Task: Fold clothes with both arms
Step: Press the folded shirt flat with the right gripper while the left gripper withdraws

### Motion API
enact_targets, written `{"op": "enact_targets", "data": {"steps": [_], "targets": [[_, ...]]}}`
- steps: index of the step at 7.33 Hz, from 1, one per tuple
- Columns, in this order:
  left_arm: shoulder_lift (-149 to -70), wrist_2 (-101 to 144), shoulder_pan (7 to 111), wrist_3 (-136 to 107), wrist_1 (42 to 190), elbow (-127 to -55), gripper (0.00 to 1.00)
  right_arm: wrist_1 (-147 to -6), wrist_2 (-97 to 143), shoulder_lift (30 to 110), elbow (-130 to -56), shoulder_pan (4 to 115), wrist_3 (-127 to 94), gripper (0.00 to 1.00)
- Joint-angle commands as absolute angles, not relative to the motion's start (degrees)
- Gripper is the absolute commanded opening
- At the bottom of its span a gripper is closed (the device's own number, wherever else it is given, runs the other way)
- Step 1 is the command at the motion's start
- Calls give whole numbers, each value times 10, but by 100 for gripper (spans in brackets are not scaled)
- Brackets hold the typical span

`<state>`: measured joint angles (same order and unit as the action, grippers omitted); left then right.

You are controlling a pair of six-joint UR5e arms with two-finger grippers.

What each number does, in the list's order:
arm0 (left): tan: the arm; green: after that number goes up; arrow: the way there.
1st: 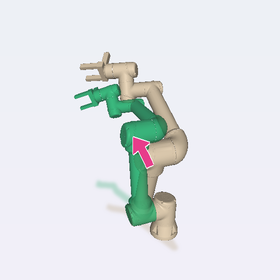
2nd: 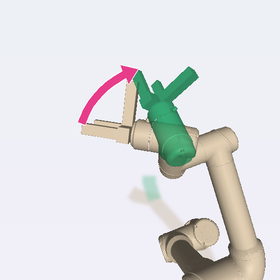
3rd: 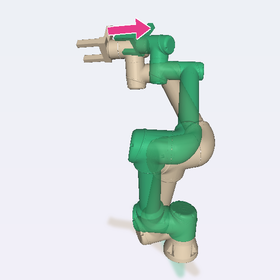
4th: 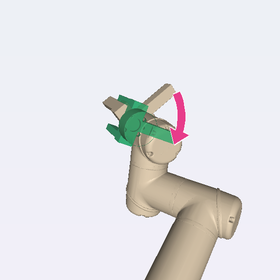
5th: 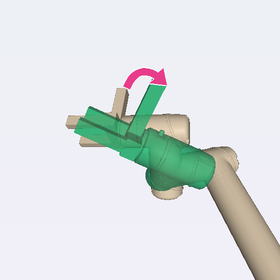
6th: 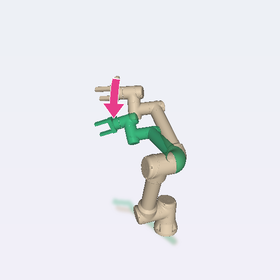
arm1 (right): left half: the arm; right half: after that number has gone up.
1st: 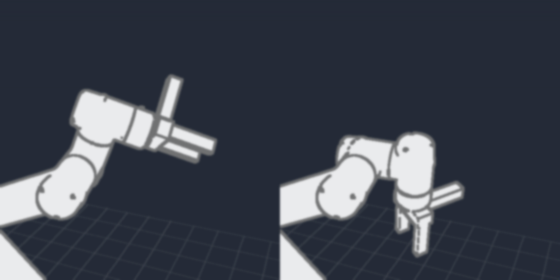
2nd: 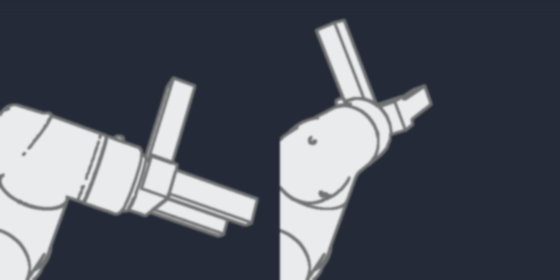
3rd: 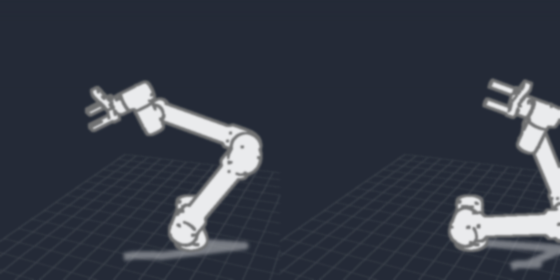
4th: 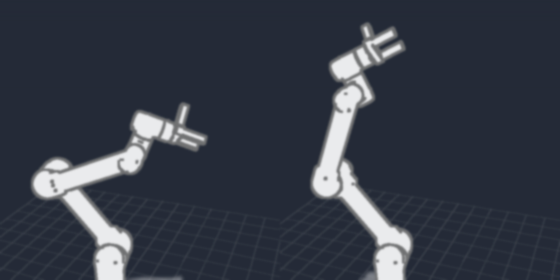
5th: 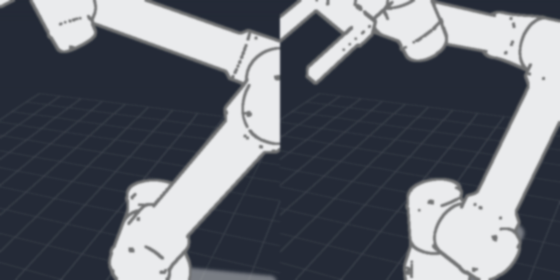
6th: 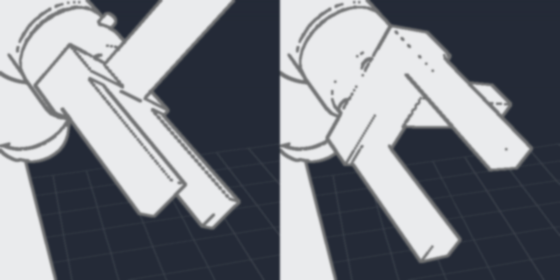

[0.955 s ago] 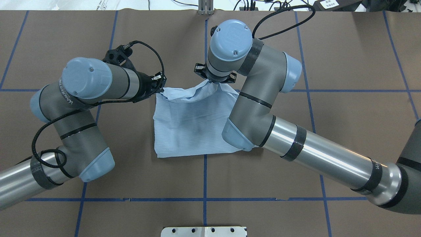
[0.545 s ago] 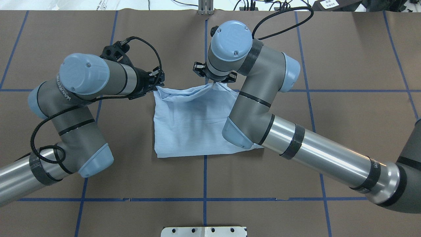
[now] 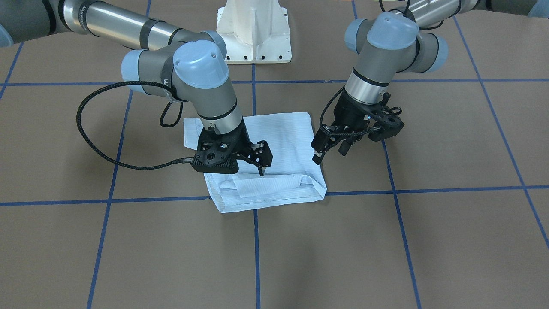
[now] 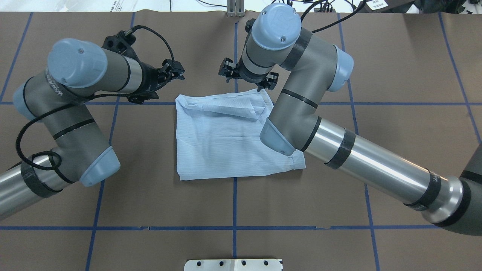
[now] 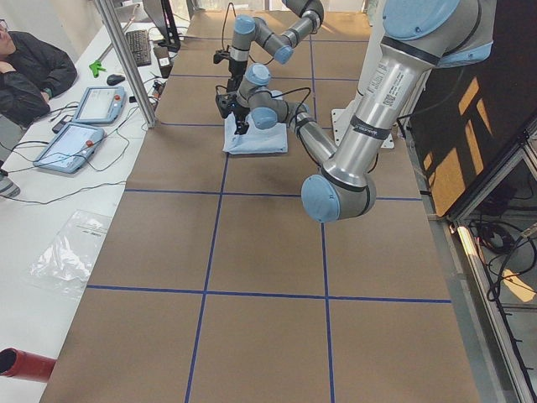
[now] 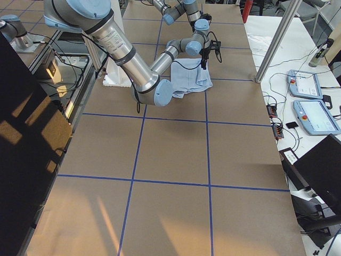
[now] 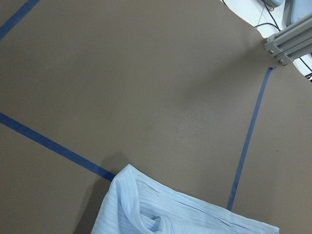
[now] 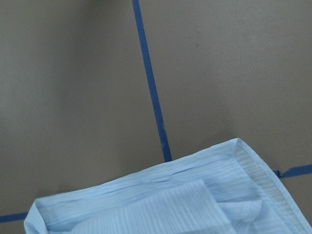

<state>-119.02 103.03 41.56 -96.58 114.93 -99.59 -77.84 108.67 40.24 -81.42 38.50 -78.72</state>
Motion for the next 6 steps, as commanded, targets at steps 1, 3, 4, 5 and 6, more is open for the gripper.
{"op": "enact_targets", "data": {"steps": [1,3,4,5,6], "targets": [[-1186,1038,421,-962,1148,-1000,100,-780,1058,405,-813,338,-777,100],[-1177,1039,428,-919,1137,-1002,100,-783,988,403,-786,294,-711,100],[-1170,1039,432,-908,1136,-1004,100,-780,982,389,-757,292,-682,100],[-1159,1039,432,-908,1136,-1010,100,-778,975,362,-711,292,-668,100],[-1148,1039,432,-908,1136,-1018,100,-776,965,327,-669,292,-661,100]]}}
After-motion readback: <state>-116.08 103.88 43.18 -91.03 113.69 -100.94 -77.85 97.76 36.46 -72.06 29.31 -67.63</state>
